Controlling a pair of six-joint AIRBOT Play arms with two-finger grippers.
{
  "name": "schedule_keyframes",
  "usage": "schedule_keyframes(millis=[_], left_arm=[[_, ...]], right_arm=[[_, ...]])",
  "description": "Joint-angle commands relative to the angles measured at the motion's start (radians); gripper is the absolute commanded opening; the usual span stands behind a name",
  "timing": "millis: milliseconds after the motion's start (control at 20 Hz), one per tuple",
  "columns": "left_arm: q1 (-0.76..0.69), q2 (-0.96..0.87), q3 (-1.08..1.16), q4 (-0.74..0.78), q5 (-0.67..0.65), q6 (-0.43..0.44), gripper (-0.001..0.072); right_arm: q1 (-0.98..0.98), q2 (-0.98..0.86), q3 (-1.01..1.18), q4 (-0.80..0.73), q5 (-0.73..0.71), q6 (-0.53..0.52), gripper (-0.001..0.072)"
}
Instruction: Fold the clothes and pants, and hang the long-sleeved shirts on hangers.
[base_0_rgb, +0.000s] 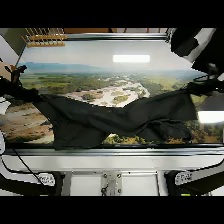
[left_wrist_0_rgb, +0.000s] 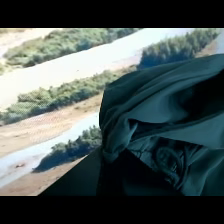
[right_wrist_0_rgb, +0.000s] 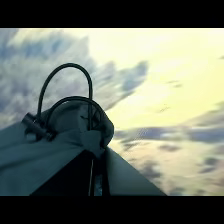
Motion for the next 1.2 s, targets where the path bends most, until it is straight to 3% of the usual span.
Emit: schedule_keyframes(millis=[0, 150, 450, 750, 1000, 1150], left_arm=[[0.000, 0.006, 0.021, 0.032, 0.022, 0.000, 0.0017], [-0.002, -0.020, 0.103, 0.026, 0.014, -0.001, 0.0017], [-0.042, -0.079, 0.262, 0.027, 0.041, -0.018, 0.0017], [-0.098, -0.153, 0.352, 0.028, 0.192, -0.055, 0.0017], [-0.138, -0.257, 0.430, 0.028, 0.236, -0.070, 0.0017], [-0.167, -0.309, 0.466, 0.028, 0.357, -0.108, 0.0018]], right_arm=[[-0.054, 0.103, 0.019, -0.104, -0.106, 0.180, 0.0019], [-0.086, 0.133, 0.019, -0.103, -0.161, 0.259, 0.0018], [-0.075, 0.131, 0.019, -0.072, -0.272, 0.315, 0.0019], [-0.069, 0.100, 0.019, -0.073, -0.317, 0.376, 0.0019], [-0.063, 0.034, 0.019, -0.073, -0.358, 0.407, 0.0018], [-0.044, -0.014, 0.019, -0.073, -0.461, 0.505, 0.0018]])
